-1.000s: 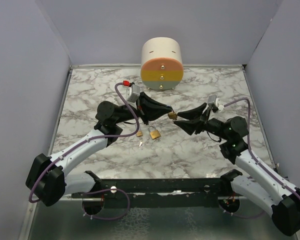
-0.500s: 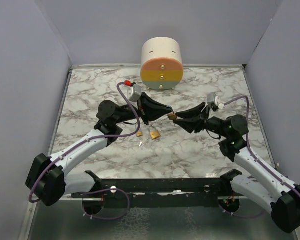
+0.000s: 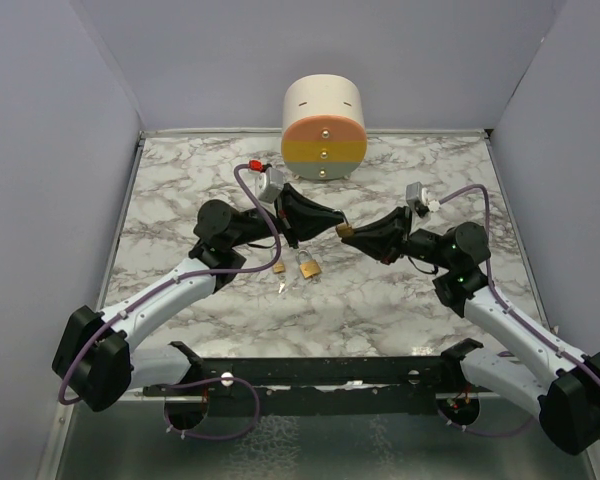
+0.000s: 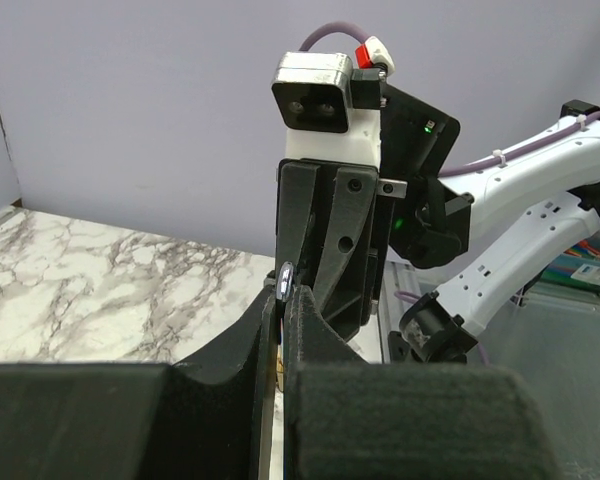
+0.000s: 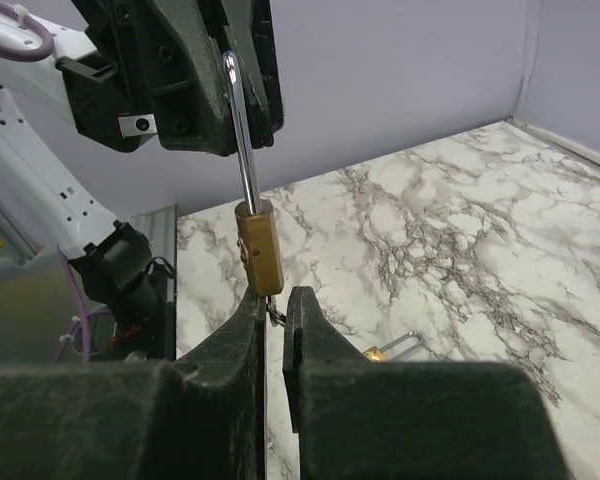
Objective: Lock with the key
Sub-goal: Lock the lock.
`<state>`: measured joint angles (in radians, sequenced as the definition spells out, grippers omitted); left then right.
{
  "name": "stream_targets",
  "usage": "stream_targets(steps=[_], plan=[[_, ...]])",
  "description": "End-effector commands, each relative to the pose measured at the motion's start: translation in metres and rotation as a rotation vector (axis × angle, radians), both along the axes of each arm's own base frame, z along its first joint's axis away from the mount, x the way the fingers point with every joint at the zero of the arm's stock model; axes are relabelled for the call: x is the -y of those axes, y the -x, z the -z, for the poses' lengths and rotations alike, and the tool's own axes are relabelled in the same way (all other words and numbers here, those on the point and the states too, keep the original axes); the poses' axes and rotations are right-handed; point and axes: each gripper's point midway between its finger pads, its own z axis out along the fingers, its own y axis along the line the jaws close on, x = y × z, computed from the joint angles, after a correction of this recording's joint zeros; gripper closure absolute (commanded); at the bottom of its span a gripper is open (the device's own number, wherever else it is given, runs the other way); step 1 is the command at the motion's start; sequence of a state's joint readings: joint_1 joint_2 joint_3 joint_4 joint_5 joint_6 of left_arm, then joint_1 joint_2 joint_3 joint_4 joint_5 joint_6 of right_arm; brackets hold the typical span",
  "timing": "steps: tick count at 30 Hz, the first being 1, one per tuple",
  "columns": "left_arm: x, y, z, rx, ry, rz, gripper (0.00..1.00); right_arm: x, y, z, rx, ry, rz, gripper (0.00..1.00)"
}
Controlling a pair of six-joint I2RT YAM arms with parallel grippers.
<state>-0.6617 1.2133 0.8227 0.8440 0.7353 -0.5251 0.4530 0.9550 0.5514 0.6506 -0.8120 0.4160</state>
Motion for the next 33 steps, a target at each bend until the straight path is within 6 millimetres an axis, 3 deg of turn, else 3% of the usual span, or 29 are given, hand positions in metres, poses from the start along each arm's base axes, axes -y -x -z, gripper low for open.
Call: stream_targets(steps=[1, 5, 23, 33], plan=[[0.000, -0.004, -0.017, 0.032, 0.040, -0.021, 1.00, -0.002, 0.004, -0.017, 0.050, -0.020, -0.022, 0.98], [-0.002, -0.007, -0.024, 0.060, 0.053, -0.053, 1.00, -0.001, 0.005, -0.008, 0.049, -0.010, -0.018, 0.98], [-0.010, -0.016, -0.087, 0.210, 0.135, -0.133, 1.00, 0.009, 0.002, 0.059, -0.074, 0.120, 0.054, 0.98], [-0.026, -0.020, -0.099, 0.254, 0.178, -0.233, 1.00, 0.012, 0.006, 0.082, -0.143, 0.119, 0.067, 0.98]])
